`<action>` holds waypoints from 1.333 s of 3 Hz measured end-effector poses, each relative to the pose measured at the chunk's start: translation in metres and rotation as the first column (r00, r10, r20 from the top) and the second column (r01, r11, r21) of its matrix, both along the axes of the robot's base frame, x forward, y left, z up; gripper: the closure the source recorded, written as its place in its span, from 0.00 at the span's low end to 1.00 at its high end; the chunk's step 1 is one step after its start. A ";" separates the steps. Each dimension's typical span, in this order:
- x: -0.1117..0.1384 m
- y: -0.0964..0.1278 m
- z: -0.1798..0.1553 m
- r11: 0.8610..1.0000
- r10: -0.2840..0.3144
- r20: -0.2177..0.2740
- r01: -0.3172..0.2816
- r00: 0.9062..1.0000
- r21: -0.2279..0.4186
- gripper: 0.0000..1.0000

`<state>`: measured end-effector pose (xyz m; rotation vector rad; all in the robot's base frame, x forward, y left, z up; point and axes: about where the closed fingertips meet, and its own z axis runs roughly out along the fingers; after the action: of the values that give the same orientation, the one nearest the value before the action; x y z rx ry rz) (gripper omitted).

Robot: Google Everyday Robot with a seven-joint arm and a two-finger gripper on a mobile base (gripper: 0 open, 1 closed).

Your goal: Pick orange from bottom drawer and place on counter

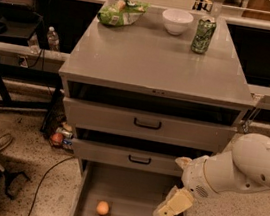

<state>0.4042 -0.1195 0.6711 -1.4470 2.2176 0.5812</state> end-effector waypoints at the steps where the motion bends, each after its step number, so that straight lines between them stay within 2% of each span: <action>1: 0.000 0.001 -0.004 1.000 0.003 -0.002 -0.003 1.000 -0.008 0.00; 2: 0.001 0.004 -0.015 0.999 0.009 -0.006 -0.009 1.000 -0.032 0.00; 3: 0.012 0.004 -0.071 1.000 0.019 -0.016 -0.019 1.000 0.009 0.00; 4: 0.014 0.008 -0.120 0.999 0.032 -0.053 -0.030 0.998 0.040 0.00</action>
Offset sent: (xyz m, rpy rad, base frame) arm 0.0036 0.0065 -0.0292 -0.0584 0.0144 0.0127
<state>0.4184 -0.1117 0.5508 -1.4647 2.2155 0.6768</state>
